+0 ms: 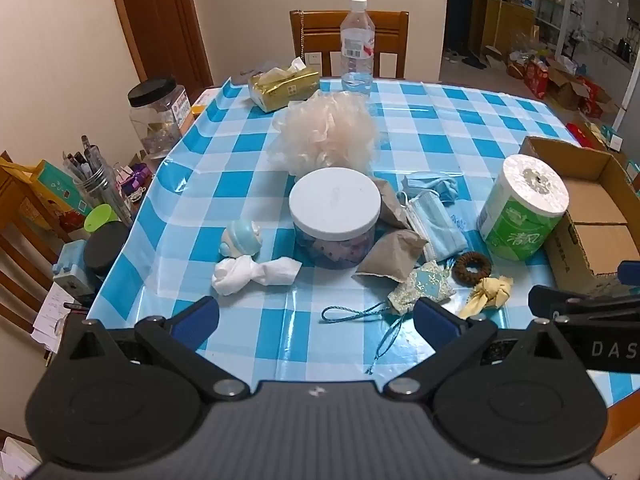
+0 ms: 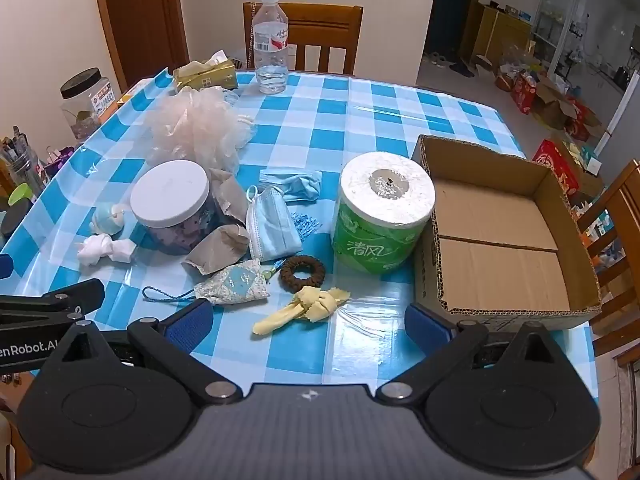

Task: Organize soft objects

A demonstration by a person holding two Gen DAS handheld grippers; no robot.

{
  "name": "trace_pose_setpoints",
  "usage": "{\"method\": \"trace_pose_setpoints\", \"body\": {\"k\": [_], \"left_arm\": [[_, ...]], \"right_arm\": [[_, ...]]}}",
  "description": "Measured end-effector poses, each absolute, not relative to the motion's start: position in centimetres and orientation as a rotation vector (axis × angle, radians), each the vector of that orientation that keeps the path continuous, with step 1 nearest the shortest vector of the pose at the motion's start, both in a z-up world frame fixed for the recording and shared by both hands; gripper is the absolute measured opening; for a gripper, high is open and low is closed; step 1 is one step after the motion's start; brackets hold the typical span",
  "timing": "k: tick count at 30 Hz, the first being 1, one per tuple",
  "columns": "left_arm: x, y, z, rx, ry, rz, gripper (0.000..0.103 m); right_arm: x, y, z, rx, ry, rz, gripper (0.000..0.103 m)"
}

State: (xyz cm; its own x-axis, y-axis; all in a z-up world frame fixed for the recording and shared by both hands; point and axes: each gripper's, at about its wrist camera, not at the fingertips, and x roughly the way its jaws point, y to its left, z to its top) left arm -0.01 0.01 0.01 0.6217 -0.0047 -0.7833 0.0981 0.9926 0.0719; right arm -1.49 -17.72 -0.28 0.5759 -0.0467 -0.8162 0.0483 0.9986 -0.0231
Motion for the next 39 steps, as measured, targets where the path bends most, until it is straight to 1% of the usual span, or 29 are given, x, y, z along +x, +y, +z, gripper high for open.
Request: {"method": "trace_pose_setpoints", "body": {"k": [10, 39], "left_arm": [[-0.36, -0.72, -0.82, 0.113, 0.908, -0.058, 0.102], [-0.09, -0.2, -0.1, 0.103, 0.918, -0.065, 0.102]], "right_arm": [[-1.37, -17.88, 0.01, 0.005, 0.962, -0.053, 0.103], [-1.43, -18.07, -0.06, 0.001, 0.955, -0.054, 0.103]]}}
